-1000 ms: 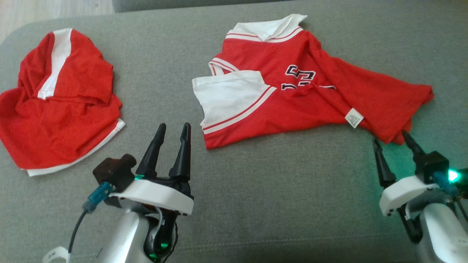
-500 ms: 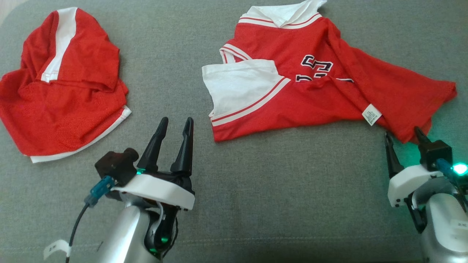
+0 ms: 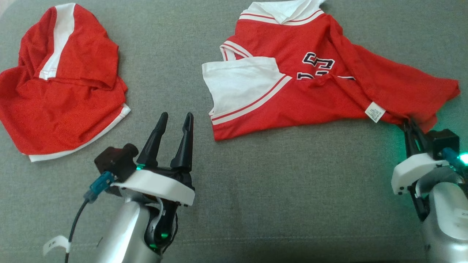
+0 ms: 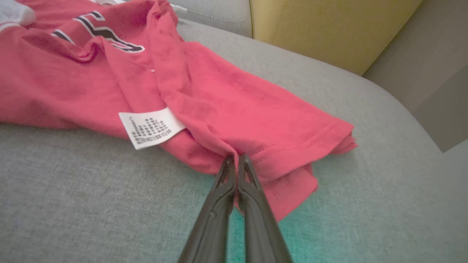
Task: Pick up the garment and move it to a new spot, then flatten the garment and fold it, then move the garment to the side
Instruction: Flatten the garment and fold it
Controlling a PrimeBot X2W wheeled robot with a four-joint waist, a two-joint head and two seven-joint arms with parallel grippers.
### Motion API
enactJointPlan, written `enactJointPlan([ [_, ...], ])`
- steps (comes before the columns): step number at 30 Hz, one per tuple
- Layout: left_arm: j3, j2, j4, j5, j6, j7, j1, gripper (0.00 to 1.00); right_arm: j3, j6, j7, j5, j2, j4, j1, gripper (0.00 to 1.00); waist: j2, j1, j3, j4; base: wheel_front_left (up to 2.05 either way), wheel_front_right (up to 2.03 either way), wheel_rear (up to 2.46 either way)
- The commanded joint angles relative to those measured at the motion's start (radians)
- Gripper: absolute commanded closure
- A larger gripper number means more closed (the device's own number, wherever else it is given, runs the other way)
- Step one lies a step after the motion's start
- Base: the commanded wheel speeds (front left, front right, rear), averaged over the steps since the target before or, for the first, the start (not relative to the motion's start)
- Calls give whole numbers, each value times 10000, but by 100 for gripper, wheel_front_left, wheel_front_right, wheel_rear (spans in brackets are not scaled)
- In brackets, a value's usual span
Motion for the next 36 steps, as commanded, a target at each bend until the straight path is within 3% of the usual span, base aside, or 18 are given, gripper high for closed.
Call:
enactJointPlan([
  [1,270,79,-287,85,8,-53,-353,0,126,-7,-166,-94,-144,-348,-247,100,0,0,-41,-3,0,0,0],
  [9,247,79,-268,-84,56,-53,-222,0,9,-7,636,203,-524,-1336,-650,100,0,0,-411,38,0,0,0],
  [18,198,79,-450,-221,112,-53,-205,0,506,-7,2375,1155,-1827,-2833,-1591,100,0,0,-196,179,0,0,0],
  [23,18,79,-497,-157,45,-53,-587,0,834,-7,3075,1619,-2932,-2295,-3242,100,0,0,621,509,0,0,0],
  [29,-213,79,-447,-57,-30,-53,-1015,0,1134,-7,3306,2019,-3993,-615,-5345,100,0,0,1543,1131,0,0,0],
  [30,-228,79,-451,-63,-32,-53,-1072,0,1113,-7,3257,1983,-4134,-297,-5634,93,0,0,1646,1225,0,0,0],
  [31,-239,79,-463,-73,-33,-53,-1126,0,1062,-7,3210,1934,-4232,9,-5883,53,0,0,1742,1319,0,0,0],
  [32,-239,79,-474,-87,-31,-53,-1172,0,989,-7,3231,1930,-4260,352,-6092,0,0,0,1810,1393,0,0,0],
  [36,-178,79,-501,-119,-9,-53,-1273,0,841,-7,3264,1441,-4328,1665,-6757,0,0,0,1914,1520,0,0,0],
])
